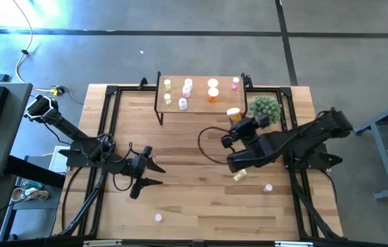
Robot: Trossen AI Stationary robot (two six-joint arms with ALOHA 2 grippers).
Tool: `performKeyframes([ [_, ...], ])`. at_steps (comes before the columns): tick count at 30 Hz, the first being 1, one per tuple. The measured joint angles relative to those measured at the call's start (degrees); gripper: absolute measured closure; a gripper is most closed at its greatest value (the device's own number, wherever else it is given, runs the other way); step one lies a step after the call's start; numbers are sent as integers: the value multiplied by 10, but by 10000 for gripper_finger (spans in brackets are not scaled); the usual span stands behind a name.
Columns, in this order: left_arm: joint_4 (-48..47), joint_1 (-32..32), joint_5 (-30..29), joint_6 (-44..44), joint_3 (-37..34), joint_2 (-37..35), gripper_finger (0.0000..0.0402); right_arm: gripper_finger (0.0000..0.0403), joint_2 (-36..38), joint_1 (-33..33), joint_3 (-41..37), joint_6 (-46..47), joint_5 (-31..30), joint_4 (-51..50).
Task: Pick and place medicine bottles onto shelf by color
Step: Put the orange pill bottle aligned with the other orange pill bottles on the shelf
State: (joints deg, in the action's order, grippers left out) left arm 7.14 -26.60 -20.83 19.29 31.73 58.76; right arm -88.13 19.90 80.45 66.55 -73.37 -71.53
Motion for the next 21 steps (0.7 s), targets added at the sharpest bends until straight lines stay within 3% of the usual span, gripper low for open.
performKeyframes([
  [9, 4, 45, -55, -25, 0, 0, 211, 240, 98, 0, -209, -68, -15, 292],
  [15, 6, 80, -61, -49, 0, 0, 211, 240, 105, 0, -295, -135, -10, 486],
  [21, 11, 114, -93, -97, 0, 0, 211, 240, 99, -9, -368, -259, 23, 724],
])
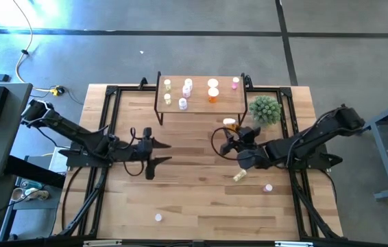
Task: Pick and place medicine bottles onto shelf by color
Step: Put the orange pill bottle aligned with the other orange pill bottles on the shelf
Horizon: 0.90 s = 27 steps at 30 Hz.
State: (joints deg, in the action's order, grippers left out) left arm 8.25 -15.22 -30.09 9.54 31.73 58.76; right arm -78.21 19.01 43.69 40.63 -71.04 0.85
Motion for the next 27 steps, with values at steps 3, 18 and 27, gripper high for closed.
performKeyframes([
  [3, 10, 20, -16, -28, 0, 0, 211, 240, -4, -17, -37, -76, 32, 117],
  [18, 9, 177, 85, -71, 0, -28, 211, 240, -59, -139, -70, -387, 205, 397],
  [27, 9, 225, 87, -87, 0, -28, 211, 240, -60, -203, -71, -411, 291, 406],
])
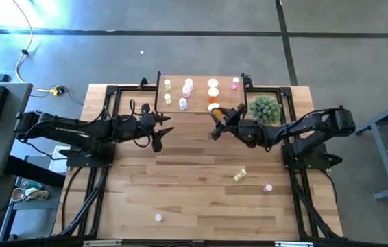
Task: Pick and place medicine bottles onto shelf by color
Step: Put the orange pill bottle aligned with the other orange pill bottles on the shelf
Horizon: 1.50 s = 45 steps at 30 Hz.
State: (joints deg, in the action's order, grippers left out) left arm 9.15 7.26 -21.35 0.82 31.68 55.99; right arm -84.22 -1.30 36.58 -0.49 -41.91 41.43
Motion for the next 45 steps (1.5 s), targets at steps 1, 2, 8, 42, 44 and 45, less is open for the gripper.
performKeyframes([
  [1, 1, 2, 0, 0, 0, 0, 211, 240, -2, -8, 0, -4, 15, 4],
  [2, 2, 4, 0, 0, 0, 0, 211, 240, -3, -16, 0, -9, 28, 5],
  [8, 15, 7, 2, 0, 0, 0, 211, 240, -3, -56, 0, -15, 104, 12],
  [42, 100, 6, -48, -56, 0, 0, 211, 240, -4, -186, -1, 7, 311, -31],
  [44, 100, 6, -48, -56, 0, 0, 211, 240, -9, -186, 1, 7, 314, -28],
  [45, 100, 6, -48, -56, 0, 0, 211, 240, -12, -186, 2, 7, 315, -28],
])
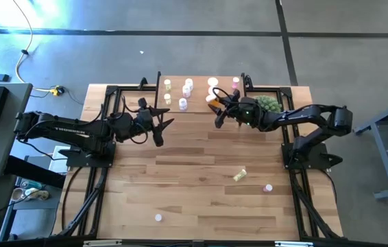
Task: Pick and place medicine bottles onto shelf by color
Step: Put the orange pill bottle aligned with the other orange pill bottles on the shelf
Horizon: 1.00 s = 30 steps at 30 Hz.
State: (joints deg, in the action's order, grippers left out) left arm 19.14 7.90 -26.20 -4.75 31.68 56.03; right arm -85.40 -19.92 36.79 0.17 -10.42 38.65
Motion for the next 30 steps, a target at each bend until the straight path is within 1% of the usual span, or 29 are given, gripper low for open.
performKeyframes([
  [11, -5, 0, 0, 0, 0, 0, 211, 240, -8, 0, 7, 1, -5, -3],
  [17, -5, 0, 0, 0, 0, 0, 211, 237, -8, 0, 7, 24, -7, -7],
  [20, -5, 0, 0, 0, 0, 0, 211, 223, -8, 1, 7, 24, -7, -9],
  [26, -5, 0, 0, 0, 0, 0, 211, 182, -11, 1, 5, 24, -7, -26],
  [30, -5, 0, 0, 0, 0, 0, 211, 169, -10, 1, 6, 24, -7, -26],
])
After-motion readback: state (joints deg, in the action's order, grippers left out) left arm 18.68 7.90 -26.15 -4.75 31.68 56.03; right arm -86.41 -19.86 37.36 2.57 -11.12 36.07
